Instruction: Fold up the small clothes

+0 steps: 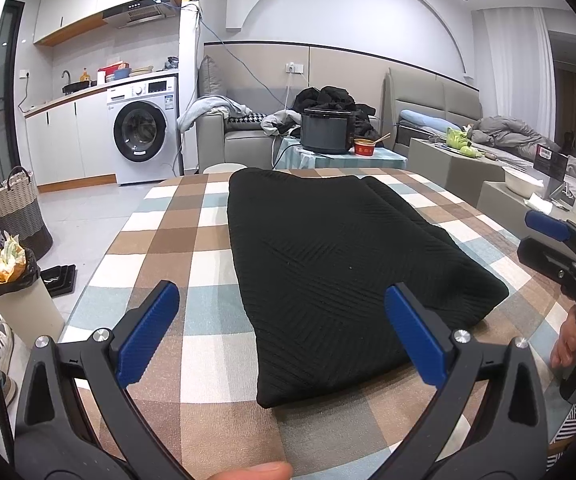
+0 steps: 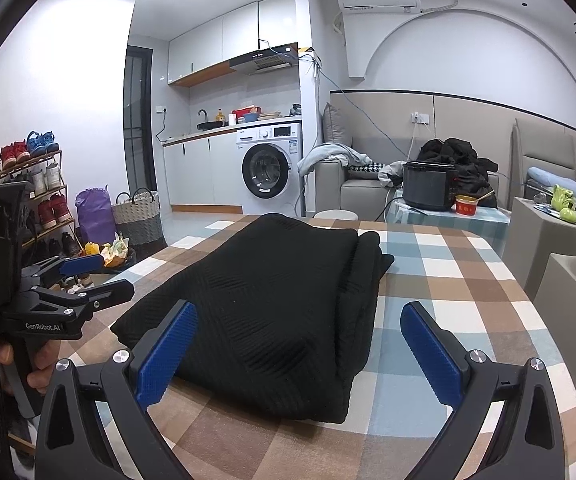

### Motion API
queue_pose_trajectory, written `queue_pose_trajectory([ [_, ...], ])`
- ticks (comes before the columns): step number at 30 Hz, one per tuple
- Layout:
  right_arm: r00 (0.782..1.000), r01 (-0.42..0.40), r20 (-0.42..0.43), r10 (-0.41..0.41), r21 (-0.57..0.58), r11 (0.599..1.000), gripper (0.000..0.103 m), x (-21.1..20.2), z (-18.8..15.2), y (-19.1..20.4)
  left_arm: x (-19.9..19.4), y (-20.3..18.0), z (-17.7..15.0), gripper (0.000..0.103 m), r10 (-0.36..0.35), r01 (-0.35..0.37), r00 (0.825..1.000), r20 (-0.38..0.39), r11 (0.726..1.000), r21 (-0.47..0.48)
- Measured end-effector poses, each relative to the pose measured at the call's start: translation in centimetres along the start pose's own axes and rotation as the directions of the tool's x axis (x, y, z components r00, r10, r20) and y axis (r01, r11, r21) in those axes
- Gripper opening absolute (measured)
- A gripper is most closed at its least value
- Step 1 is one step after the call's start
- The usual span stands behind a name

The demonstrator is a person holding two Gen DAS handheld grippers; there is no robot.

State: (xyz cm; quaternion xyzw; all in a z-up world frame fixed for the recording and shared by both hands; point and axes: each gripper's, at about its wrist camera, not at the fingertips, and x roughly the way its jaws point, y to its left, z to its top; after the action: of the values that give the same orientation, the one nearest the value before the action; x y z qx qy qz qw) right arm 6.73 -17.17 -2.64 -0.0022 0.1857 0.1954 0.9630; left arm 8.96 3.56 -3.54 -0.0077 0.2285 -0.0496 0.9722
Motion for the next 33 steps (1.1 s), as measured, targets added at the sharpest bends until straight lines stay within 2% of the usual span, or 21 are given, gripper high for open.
queue_pose_trajectory([
  [33,1.0,-0.002,-0.003,0.002,0.004,1.0,0.103,0.12,-0.03,0.05,-0.05,-0.26,0.07,0.102,-0.004,0.004,1.0,-0.002,1.0,0.001],
])
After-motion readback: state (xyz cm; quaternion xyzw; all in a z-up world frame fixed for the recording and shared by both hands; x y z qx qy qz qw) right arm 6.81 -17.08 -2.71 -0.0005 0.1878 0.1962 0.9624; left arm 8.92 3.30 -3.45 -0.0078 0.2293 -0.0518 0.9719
